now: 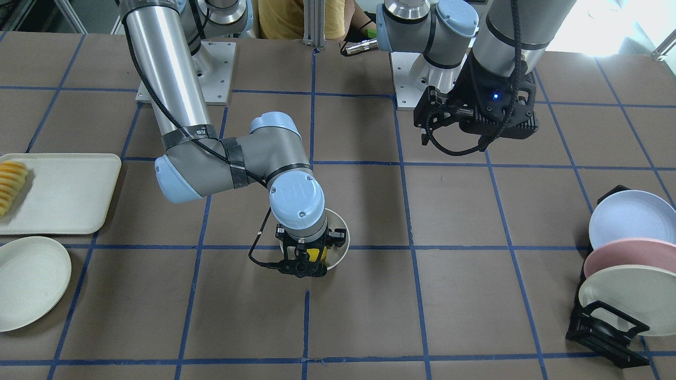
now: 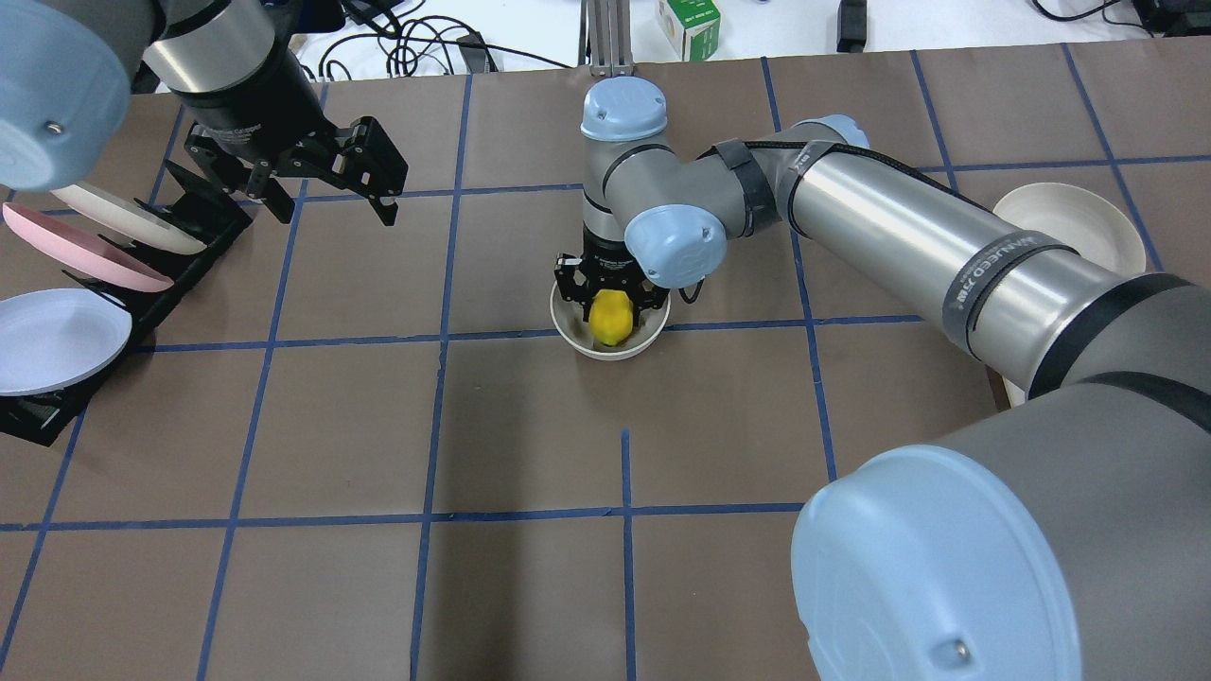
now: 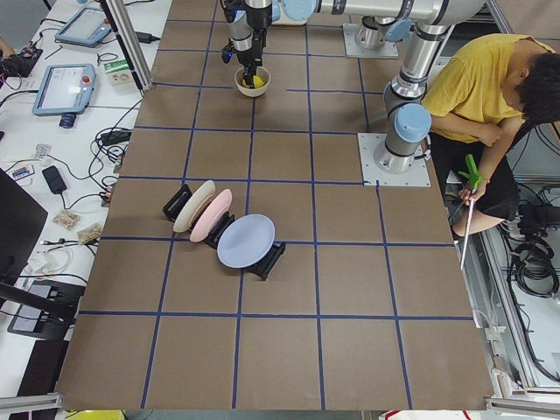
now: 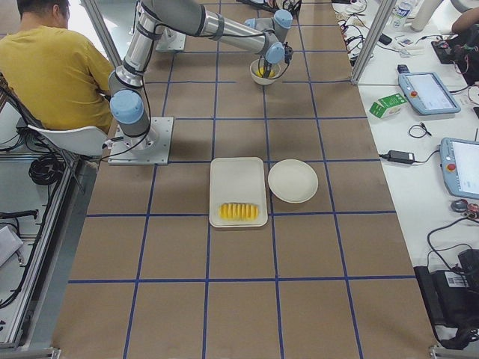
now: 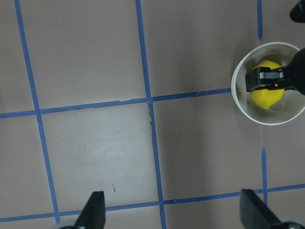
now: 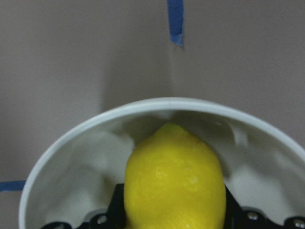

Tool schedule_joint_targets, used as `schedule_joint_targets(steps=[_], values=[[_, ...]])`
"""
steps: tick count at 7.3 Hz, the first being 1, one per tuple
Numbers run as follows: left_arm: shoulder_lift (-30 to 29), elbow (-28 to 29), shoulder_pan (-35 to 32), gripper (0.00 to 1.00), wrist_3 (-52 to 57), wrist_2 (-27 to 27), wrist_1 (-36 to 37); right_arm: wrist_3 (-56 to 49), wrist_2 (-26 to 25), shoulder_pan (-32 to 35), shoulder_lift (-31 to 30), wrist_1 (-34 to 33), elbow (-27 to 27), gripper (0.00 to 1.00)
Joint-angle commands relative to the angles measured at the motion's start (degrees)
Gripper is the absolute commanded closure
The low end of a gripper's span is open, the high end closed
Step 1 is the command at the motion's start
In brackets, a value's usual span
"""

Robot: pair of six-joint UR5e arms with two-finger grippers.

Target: Place bowl and put lemon in it

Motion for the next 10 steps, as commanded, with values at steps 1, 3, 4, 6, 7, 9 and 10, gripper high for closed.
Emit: schedule_joint_targets(steps=[1, 3, 4, 6, 7, 9, 10], values=[[0.20, 0.03, -0.08, 0.00, 0.00, 0.47, -0.16, 0.01, -0.27, -0.09, -0.46, -0.28, -0.02, 0.00], [0.12, -0.06, -0.16, 0.00, 0.00, 0.65, -0.07, 0.01, -0.36, -0.26, -4.48, 0.68, 0.07, 0.00], [0.20, -0.06, -0.16, 0.00, 0.00, 0.65, -0.07, -1.03, -0.97, -1.31, -9.46, 5.30, -0.19, 0.00], [-0.14, -0.06, -0.43, 0.00, -0.70, 0.48, 0.02, -4.97, -2.64, -8.30, -18.00, 15.93, -0.20, 0.00], [0.11, -0.15, -0.34, 0.00, -0.01, 0.56, -0.07, -5.52, -2.73, -13.13, -22.74, 17.46, 0.07, 0.00], [0.20, -0.15, -0.34, 0.00, 0.00, 0.56, -0.07, -8.05, -2.90, -19.84, -26.46, 22.55, -0.10, 0.00], [0.20, -0.24, -0.34, 0.00, 0.00, 0.56, -0.07, -11.12, -2.99, -20.65, -30.04, 23.00, 0.76, 0.00]])
